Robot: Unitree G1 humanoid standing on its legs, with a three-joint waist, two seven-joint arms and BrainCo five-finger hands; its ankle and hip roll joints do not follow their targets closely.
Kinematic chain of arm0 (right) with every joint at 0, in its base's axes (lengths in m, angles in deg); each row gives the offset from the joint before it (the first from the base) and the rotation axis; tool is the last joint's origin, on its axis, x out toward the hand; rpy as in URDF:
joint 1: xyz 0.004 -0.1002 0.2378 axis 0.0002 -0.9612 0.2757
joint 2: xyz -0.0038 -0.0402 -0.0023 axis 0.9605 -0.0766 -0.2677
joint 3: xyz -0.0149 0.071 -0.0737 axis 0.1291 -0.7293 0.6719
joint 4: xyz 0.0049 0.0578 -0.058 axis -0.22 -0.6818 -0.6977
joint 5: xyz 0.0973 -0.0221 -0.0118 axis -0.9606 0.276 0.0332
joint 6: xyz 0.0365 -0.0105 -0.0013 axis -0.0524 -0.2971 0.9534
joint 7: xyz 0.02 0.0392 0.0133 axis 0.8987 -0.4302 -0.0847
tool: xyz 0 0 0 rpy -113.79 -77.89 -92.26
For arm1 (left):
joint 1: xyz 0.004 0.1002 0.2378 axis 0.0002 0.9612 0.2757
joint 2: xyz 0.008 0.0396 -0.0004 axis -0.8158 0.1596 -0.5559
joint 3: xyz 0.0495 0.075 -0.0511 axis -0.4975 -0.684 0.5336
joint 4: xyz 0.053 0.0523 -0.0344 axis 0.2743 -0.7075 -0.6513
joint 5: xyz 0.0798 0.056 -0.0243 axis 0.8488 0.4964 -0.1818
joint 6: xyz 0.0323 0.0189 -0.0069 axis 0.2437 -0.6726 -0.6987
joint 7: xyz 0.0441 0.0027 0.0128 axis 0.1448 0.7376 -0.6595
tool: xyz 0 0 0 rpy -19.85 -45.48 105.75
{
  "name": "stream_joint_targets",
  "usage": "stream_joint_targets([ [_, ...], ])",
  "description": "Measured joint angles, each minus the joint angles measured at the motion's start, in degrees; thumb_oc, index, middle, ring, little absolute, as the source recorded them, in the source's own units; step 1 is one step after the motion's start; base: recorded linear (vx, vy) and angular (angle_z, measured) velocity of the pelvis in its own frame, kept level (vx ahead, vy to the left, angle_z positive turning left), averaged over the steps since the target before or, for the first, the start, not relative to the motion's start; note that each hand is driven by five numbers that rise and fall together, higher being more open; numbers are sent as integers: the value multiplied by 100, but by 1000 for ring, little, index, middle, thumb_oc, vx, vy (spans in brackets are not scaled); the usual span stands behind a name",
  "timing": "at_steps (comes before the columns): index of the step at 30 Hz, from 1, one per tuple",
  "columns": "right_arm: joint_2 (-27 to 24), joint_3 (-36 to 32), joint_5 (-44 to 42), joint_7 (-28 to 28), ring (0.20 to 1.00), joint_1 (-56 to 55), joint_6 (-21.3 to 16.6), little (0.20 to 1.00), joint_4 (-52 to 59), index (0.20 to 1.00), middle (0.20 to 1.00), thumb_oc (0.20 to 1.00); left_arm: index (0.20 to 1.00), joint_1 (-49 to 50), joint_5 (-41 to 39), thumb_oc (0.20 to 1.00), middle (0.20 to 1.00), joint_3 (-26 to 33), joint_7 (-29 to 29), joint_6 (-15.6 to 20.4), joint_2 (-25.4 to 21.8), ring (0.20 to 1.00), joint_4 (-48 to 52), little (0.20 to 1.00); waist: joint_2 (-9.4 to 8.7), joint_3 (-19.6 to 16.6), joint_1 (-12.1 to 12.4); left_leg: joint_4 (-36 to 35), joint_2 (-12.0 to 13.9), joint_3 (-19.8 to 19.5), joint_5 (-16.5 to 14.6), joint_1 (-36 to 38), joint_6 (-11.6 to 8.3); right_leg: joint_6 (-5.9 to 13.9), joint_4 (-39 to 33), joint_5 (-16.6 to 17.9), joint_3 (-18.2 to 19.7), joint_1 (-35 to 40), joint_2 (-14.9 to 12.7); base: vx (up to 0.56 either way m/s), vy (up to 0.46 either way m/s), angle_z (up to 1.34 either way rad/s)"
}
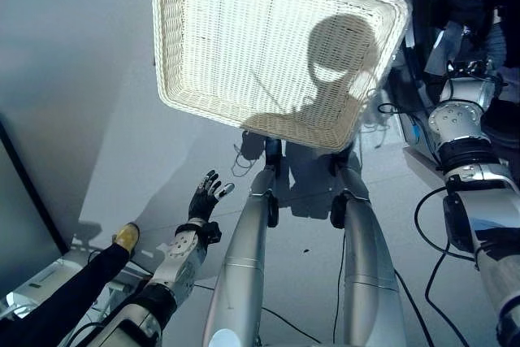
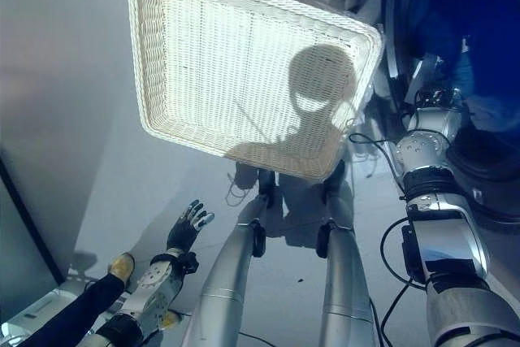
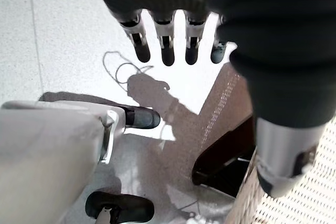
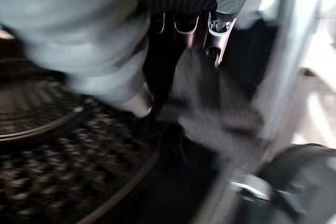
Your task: Put the clothes into the washing machine.
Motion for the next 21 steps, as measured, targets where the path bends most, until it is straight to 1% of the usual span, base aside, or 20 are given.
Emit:
stream_joint_targets([
  [1,51,-284,-111,-342,200,-292,-386,200,386,200,200,200,1000,21,-88,1000,1000,128,2,-61,9,1000,-76,1000,1,0,1,-94,24,46,-26,324,5,10,-119,20,39,327,22,18,19,-16],
  [2,25,-304,-122,-568,200,-314,-744,200,348,200,200,200,1000,44,-106,1000,1000,142,-6,-39,-18,1000,-97,1000,2,-1,-5,-176,17,72,-26,562,7,20,-184,27,63,537,24,19,25,-21],
  [3,43,-201,-200,-742,200,-202,-894,200,33,200,200,200,1000,17,-104,1000,1000,126,5,-35,-34,1000,-84,1000,6,-4,-16,-265,11,110,-25,726,11,37,-232,35,96,651,34,21,25,-16],
  [4,140,-190,-213,-1073,200,-147,-1087,200,-38,200,200,200,1000,25,-105,1000,1000,127,8,-3,-33,1000,-1,1000,25,-16,41,-332,11,145,-19,793,17,83,-268,20,137,682,45,29,15,-15],
  [5,153,-180,-209,-1449,200,-87,-1328,200,-87,200,200,200,1000,27,-107,1000,1000,134,7,-1,-43,1000,18,1000,25,-16,67,-382,11,163,-8,812,26,87,-287,39,149,685,49,24,2,-3],
  [6,79,-197,-212,-1872,200,13,-1546,200,-270,200,200,200,1000,26,-120,1000,1000,128,5,-27,-47,1000,-22,1000,21,-14,36,-375,12,146,-3,805,31,58,-289,72,142,697,54,2,-12,5],
  [7,-50,-221,-222,-2293,206,144,-1654,206,-610,206,206,206,1000,29,-125,1000,1000,99,12,-54,-20,1000,-50,1000,21,-13,62,-357,10,133,1,802,35,57,-306,73,131,721,51,16,-14,7],
  [8,-54,-290,-227,-2630,206,207,-1794,206,-745,206,206,206,1000,47,-125,1000,1000,67,19,-63,-1,1000,-50,1000,21,-13,109,-360,9,130,1,806,36,59,-329,77,135,735,52,10,-21,4],
  [9,-177,-399,-329,-3093,451,302,-1836,451,-969,451,451,451,1000,53,-133,1000,1000,-17,20,-94,-33,1000,-29,1000,18,-12,142,-335,7,118,1,803,41,60,-354,84,128,755,53,53,-19,1],
  [10,-218,-407,-393,-3329,740,353,-1837,740,-1120,740,740,740,1000,52,-137,1000,1000,-45,20,-130,-61,1000,0,1000,18,-12,172,-332,1,105,0,804,41,63,-366,87,120,767,52,24,-31,3],
  [11,-295,-442,-525,-3648,1000,364,-1829,1000,-1225,1000,1000,1000,1000,53,-172,1000,1000,-55,17,-158,-99,1000,59,1000,14,-9,207,-317,-1,93,-9,806,48,66,-370,87,114,785,46,43,-45,4],
  [12,-392,-441,-783,-3881,1000,416,-1746,1000,-1392,1000,1000,1000,1000,53,-252,1000,1000,-60,25,-191,-173,1000,112,1000,4,-3,229,-289,-2,85,-16,805,50,66,-367,87,97,804,43,20,-61,6],
  [13,-440,-442,-1071,-3980,1000,488,-1621,1000,-1522,1000,1000,1000,1000,51,-314,1000,1000,-43,39,-228,-240,1000,139,1000,4,-3,228,-272,-2,74,-19,807,54,66,-367,87,83,828,29,48,-57,7],
  [14,-472,-442,-1255,-3980,1000,494,-1514,1000,-1590,1000,1000,1000,1000,51,-321,1000,1000,-41,48,-263,-294,1000,167,1000,2,-1,223,-252,-3,68,-21,811,56,66,-369,86,53,848,25,53,-77,10],
  [15,-507,-441,-1522,-3979,1000,473,-1283,1000,-1671,1000,1000,1000,1000,51,-345,1000,1000,-48,59,-315,-380,1000,199,1000,-1,1,221,-204,-1,66,-31,815,72,66,-367,86,35,890,17,39,-79,10],
  [16,-545,-441,-1870,-3992,1000,425,-964,1000,-1783,1000,1000,1000,1000,50,-354,1000,1000,-49,66,-382,-468,1000,218,1000,-7,4,222,-137,4,63,-56,818,102,71,-351,83,-24,936,12,39,-73,11],
  [17,-569,-441,-2067,-3971,1000,418,-763,1000,-1838,1000,1000,1000,1000,48,-354,1000,1000,-49,76,-421,-519,1000,221,1000,-9,6,224,-106,0,45,-60,818,106,73,-345,81,-36,963,4,10,-42,15],
  [18,-596,-452,-2463,-3895,1000,416,-371,1000,-1926,1000,1000,1000,1000,48,-355,1000,1000,-48,80,-472,-586,1000,222,1000,-10,6,221,-51,-13,10,-69,829,120,83,-332,75,-55,1020,-13,39,-26,15],
  [19,-601,-477,-2628,-3842,1000,396,-189,1000,-1953,1000,1000,1000,1000,48,-355,1000,1000,-52,80,-510,-614,1000,219,1000,-10,6,221,-23,-24,-4,-71,839,125,97,-317,69,-55,1048,-22,15,-34,18],
  [21,-629,-488,-2839,-3271,1000,239,728,1000,-1952,1000,1000,1000,1000,49,-355,1000,1000,-51,83,-637,-687,1000,204,1000,-13,8,187,23,-72,-65,-71,910,157,163,-294,54,-44,1166,-51,-12,-12,15],
])
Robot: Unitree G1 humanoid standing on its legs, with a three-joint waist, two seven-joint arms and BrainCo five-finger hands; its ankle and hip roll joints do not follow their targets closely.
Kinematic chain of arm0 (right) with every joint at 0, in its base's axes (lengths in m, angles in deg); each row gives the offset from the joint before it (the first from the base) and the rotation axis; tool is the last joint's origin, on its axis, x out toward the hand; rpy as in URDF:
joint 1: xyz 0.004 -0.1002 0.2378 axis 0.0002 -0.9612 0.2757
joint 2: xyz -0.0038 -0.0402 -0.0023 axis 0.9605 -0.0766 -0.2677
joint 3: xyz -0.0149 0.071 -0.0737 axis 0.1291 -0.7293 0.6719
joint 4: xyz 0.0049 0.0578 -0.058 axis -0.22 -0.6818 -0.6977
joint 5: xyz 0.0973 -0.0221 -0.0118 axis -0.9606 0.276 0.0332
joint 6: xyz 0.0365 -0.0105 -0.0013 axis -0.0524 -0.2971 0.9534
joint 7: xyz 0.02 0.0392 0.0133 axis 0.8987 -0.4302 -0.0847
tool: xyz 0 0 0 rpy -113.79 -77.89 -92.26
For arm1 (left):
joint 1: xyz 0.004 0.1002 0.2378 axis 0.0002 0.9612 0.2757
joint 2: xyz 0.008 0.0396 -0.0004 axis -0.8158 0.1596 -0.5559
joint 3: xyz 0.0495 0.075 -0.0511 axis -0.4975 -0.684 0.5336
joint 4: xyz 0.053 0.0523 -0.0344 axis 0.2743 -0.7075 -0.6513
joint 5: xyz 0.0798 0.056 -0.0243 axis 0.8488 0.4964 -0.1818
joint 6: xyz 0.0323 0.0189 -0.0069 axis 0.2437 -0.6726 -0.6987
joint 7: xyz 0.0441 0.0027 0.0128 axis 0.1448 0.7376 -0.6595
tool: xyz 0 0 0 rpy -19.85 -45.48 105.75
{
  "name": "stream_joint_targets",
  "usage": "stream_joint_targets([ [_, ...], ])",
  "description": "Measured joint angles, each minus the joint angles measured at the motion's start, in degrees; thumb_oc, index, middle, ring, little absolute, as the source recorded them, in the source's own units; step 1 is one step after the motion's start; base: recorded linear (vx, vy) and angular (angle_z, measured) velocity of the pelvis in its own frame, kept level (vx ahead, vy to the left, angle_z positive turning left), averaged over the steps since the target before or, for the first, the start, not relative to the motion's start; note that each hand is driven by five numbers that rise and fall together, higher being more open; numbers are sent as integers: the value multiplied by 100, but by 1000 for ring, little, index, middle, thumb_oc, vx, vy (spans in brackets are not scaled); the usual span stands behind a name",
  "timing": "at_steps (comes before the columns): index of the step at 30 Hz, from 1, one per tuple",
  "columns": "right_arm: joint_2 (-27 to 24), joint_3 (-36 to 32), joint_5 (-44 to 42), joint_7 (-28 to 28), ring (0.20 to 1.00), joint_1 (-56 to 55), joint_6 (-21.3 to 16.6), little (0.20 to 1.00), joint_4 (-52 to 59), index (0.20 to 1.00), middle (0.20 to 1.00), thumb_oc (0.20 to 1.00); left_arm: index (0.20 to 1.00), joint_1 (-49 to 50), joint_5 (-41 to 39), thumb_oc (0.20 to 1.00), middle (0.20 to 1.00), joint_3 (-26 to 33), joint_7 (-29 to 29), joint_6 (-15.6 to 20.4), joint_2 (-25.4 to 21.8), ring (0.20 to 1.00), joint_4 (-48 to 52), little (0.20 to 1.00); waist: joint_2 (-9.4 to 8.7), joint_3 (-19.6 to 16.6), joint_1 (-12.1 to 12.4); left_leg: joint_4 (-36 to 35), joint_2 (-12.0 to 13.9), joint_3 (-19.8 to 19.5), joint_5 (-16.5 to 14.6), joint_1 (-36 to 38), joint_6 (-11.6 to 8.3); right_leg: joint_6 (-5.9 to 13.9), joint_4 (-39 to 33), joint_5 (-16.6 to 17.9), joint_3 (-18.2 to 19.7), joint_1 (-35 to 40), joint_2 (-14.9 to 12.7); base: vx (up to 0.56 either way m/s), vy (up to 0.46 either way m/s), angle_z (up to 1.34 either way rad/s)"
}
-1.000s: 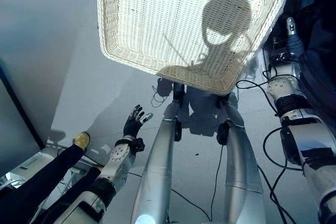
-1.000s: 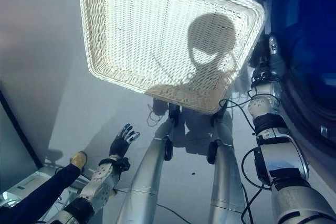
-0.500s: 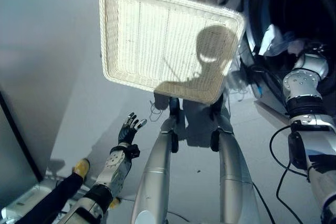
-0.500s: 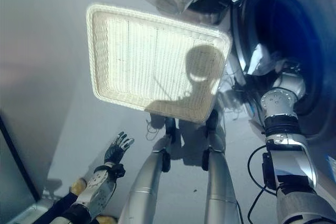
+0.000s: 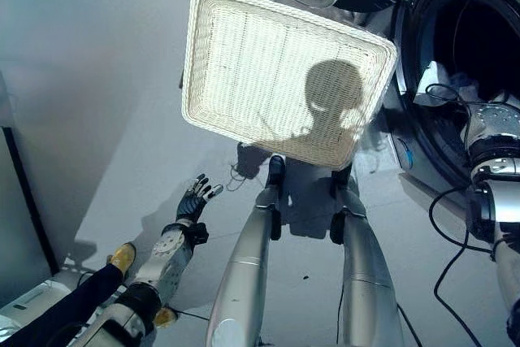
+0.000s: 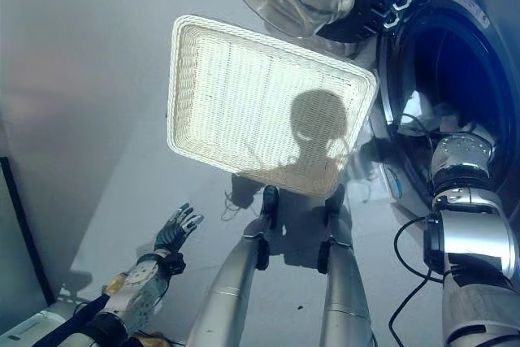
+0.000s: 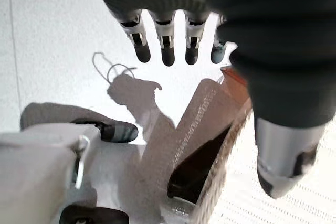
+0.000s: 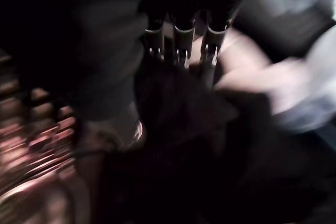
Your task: Put the clothes into the washing machine.
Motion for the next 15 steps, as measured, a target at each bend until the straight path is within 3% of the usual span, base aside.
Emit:
stream_joint_targets([
  [2,-3,270,156,759,1000,-247,846,1000,450,1000,1000,1000,1000,13,2,1000,1000,25,22,-56,-39,1000,11,1000,-5,1,-87,-75,-44,21,28,3,56,109,-68,18,17,-2,-45,-18,18,6],
  [4,14,321,294,1306,1000,-371,1331,1000,602,1000,1000,1000,1000,14,2,1000,1000,55,49,-90,-4,1000,-16,1000,-11,5,-214,-189,-95,74,127,-14,112,182,-185,130,155,-32,-41,-21,7,-2],
  [6,58,319,656,1839,1000,-668,1556,1000,727,1000,1000,1000,1000,22,4,1000,1000,82,59,-94,60,1000,-41,1000,-16,8,-307,-220,-116,126,149,-17,146,241,-260,180,241,-31,-40,-44,37,-9],
  [9,190,359,1915,2303,1000,-960,1669,1000,708,1000,1000,1000,1000,17,14,1000,1000,184,67,-68,224,1000,-68,1000,-30,18,-383,-296,-140,196,170,-17,177,302,-392,269,350,-42,-45,-48,50,-12],
  [15,246,1019,4315,2309,1000,-1047,1481,1000,905,1000,1000,1000,1000,4,55,1000,1000,224,81,-22,428,1000,-157,1000,-34,20,-508,-406,-140,288,204,-17,185,262,-556,358,416,-54,-30,-68,72,-7],
])
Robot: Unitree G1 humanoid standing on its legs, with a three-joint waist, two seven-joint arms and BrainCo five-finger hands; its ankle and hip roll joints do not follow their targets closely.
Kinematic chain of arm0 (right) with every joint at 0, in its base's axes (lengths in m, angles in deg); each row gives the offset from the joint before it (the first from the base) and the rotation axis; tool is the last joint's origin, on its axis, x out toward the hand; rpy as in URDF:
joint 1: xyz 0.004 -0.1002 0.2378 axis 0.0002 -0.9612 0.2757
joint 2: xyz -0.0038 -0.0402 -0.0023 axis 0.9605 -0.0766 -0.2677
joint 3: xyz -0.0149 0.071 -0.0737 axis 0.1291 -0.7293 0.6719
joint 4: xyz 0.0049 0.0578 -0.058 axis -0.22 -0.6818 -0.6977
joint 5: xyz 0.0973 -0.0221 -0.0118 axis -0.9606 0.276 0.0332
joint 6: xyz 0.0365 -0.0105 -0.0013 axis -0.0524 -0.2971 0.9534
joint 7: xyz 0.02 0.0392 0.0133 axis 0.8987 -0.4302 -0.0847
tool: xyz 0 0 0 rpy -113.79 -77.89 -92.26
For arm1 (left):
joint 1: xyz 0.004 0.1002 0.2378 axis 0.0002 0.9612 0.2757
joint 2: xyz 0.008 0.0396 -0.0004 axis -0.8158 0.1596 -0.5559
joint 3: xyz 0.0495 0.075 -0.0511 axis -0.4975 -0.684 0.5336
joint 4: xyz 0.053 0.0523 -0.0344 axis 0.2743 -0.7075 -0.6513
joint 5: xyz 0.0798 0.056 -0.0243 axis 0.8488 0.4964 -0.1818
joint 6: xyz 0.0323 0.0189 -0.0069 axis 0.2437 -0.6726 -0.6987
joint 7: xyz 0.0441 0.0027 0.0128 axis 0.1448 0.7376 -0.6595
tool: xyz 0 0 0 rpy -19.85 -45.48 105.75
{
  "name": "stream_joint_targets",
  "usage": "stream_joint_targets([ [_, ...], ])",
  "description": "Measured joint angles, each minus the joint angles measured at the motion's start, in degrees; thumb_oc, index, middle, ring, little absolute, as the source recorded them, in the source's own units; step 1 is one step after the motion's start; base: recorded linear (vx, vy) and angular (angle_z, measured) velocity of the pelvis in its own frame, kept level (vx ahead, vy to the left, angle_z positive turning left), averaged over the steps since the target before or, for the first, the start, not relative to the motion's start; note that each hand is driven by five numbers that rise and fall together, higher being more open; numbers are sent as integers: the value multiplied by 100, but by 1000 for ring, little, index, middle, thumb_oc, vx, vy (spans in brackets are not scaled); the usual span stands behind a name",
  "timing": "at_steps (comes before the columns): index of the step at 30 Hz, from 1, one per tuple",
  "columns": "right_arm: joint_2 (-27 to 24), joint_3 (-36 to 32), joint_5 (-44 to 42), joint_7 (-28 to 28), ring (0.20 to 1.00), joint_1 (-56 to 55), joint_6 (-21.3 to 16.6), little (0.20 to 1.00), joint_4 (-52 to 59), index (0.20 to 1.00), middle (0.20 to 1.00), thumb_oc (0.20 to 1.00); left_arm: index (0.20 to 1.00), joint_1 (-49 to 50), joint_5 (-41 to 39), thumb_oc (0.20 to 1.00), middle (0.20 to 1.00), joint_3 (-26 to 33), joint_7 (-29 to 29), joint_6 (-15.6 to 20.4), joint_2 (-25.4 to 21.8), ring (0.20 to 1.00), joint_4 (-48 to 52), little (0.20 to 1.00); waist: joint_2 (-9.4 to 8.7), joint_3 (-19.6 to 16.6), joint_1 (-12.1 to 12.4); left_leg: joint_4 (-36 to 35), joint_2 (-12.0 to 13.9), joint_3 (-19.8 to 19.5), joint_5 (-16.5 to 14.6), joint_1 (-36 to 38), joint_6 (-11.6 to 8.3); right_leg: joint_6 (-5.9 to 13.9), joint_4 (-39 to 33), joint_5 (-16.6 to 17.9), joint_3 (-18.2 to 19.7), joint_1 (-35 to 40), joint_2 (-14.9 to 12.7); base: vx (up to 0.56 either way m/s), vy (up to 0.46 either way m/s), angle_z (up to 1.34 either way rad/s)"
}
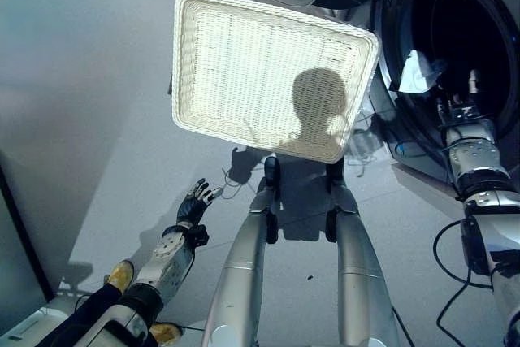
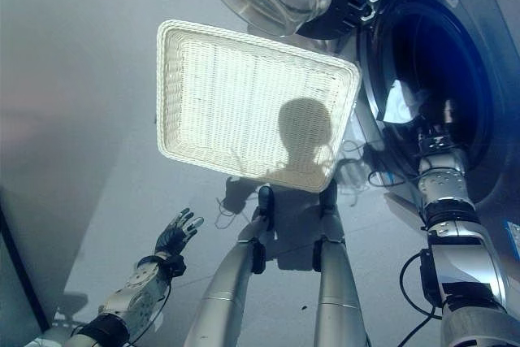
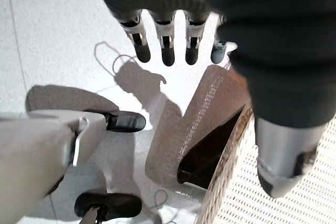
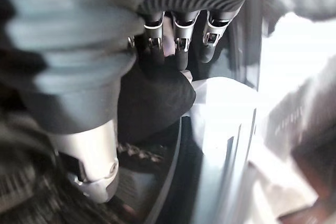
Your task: Put the clothes into the washing machine.
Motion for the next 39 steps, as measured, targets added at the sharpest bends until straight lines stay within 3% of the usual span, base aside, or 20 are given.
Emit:
stream_joint_targets([
  [5,24,254,2133,-441,1000,-471,-122,1000,1030,1000,1000,1000,1000,2,2,1000,1000,195,1,58,246,1000,-140,1000,-3,2,-95,-6,7,41,-7,17,7,-29,-40,59,66,13,24,-73,113,-4],
  [7,29,284,2344,-480,1000,-632,-133,1000,1173,1000,1000,1000,1000,2,2,1000,1000,197,1,78,252,1000,-140,1000,-3,2,-111,-4,6,54,-8,26,9,-21,-39,65,76,17,25,-59,98,-3],
  [10,101,324,2478,-496,1000,-1035,-160,1000,1418,1000,1000,1000,1000,1,2,1000,1000,234,0,114,291,1000,-189,1000,-6,4,-122,-2,6,63,-10,70,12,-19,-42,74,92,56,30,-61,76,-1],
  [15,962,338,2455,-261,1000,-1852,-189,1000,1643,1000,1000,1000,1000,15,3,1000,1000,478,-5,147,468,1000,-417,1000,-52,9,-287,-111,-5,165,11,298,63,68,-199,122,141,279,0,-77,75,-4],
  [20,1370,460,2307,-36,1000,-2251,-213,1000,1639,1000,1000,1000,1000,15,13,1000,1000,611,-51,151,665,1000,-563,1000,-109,9,-425,-154,-55,184,41,466,74,91,-237,138,176,433,-45,-68,26,0],
  [30,1982,888,2262,422,1000,-2648,-129,1000,856,1000,1000,1000,1000,1,448,1000,1000,747,67,-17,777,1000,-1272,1000,-349,14,-411,-349,-75,180,-23,1650,93,87,-256,-33,169,1541,-90,-18,11,1],
  [36,2296,902,2553,1230,1000,-3412,-186,1000,-74,1000,1000,1000,1000,135,553,1000,1000,943,797,-27,778,1000,-1863,1000,-640,-29,-372,-707,-78,172,-39,2870,106,131,-606,-57,133,2757,-137,85,-45,2],
  [39,2303,977,3262,1604,1000,-3914,-334,1000,-325,1000,1000,1000,1000,426,723,1000,1000,1167,1183,-17,759,1000,-2158,1000,-809,-186,-362,-1045,-58,167,-48,3392,120,161,-868,-44,34,3253,-158,208,-94,-7],
])
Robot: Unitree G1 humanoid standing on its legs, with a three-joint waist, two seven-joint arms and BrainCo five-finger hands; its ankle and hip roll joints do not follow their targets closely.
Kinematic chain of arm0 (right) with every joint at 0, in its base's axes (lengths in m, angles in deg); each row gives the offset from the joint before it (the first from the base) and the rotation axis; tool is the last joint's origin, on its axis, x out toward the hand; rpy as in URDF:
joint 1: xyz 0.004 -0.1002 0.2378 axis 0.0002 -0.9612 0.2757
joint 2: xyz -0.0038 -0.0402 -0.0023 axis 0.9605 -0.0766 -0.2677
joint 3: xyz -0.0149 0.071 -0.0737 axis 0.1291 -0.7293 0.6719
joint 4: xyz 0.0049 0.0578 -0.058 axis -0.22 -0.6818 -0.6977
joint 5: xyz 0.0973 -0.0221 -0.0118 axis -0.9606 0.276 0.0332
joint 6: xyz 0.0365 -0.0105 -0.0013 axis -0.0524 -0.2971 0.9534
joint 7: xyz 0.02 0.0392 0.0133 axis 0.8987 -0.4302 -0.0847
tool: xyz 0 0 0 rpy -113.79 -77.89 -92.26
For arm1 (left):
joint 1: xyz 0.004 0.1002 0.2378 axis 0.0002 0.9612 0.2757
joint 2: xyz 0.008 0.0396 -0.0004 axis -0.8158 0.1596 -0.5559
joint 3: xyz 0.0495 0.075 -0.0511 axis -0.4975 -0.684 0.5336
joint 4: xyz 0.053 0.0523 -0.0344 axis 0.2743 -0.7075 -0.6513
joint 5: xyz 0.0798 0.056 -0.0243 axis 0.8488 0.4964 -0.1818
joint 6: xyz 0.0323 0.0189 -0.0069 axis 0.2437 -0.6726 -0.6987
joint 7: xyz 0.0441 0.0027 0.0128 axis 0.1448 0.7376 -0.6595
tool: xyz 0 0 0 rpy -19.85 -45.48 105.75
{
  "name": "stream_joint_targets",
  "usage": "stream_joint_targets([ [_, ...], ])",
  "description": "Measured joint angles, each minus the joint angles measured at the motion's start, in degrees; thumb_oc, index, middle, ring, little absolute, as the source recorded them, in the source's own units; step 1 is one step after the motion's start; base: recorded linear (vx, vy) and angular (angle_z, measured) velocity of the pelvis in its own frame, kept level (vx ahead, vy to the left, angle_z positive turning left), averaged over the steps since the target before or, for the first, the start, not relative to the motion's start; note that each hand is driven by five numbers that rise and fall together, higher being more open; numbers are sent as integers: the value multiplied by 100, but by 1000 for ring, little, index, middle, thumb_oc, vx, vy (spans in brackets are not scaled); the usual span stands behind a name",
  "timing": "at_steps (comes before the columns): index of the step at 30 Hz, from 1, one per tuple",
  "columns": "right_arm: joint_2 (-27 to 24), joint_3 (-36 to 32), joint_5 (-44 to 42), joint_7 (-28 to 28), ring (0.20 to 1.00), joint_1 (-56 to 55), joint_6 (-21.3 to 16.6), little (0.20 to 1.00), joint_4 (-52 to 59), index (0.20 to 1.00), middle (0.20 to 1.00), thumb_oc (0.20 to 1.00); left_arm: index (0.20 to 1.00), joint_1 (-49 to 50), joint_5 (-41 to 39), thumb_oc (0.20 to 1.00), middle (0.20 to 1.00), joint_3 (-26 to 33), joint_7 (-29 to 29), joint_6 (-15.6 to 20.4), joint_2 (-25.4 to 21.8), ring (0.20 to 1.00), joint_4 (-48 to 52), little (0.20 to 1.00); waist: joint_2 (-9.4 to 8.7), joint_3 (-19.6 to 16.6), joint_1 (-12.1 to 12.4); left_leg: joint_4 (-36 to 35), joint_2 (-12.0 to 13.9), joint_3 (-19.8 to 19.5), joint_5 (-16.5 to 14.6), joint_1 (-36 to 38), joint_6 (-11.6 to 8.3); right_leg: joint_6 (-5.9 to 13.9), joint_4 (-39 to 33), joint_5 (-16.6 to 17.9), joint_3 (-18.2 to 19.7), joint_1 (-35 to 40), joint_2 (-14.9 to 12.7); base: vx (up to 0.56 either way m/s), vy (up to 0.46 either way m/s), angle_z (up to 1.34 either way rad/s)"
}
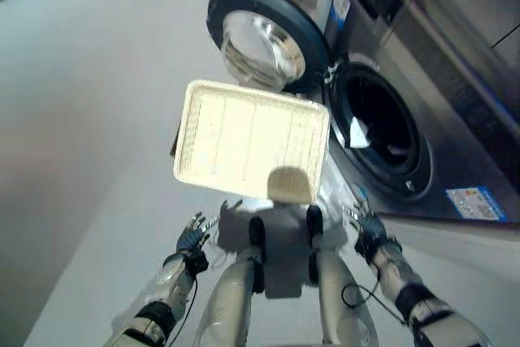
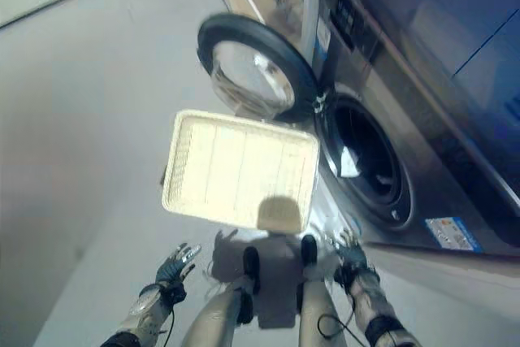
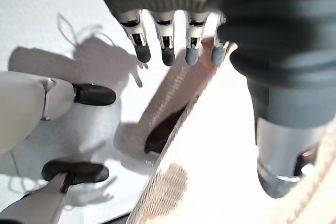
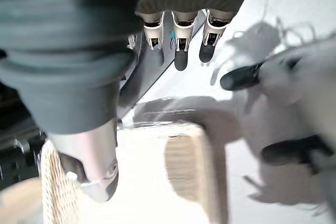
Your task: Put the clothes into the washing machine.
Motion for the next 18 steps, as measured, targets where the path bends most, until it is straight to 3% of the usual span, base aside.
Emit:
stream_joint_targets([
  [3,62,-128,414,268,1000,-307,0,1000,-686,1000,1000,1000,1000,331,181,1000,1000,144,347,-3,50,1000,-480,1000,-139,-487,17,-351,83,-34,48,433,-71,-4,-312,7,-196,409,31,207,-87,3],
  [8,80,149,1960,283,1000,-932,48,1000,-1250,1000,1000,1000,1000,883,1022,1000,1000,53,621,-8,263,1000,-916,1000,-119,-1457,126,-908,231,-157,87,1181,-195,-101,-929,45,-395,1225,217,164,-86,6],
  [15,281,373,2561,574,1000,-999,116,1000,-1204,1000,1000,1000,1000,1027,1981,1000,1000,-214,657,-389,393,1000,-1086,1000,-85,-2135,134,-1112,373,-368,25,1737,-339,-246,-1067,-193,-586,1891,423,108,-84,13],
  [18,283,378,2675,624,1000,-953,207,1000,-1159,1000,1000,1000,1000,1021,1982,1000,1000,-213,659,-492,398,1000,-1101,1000,-13,-2204,142,-1111,415,-456,2,1846,-368,-253,-1067,-265,-619,2036,450,51,-42,15],
])
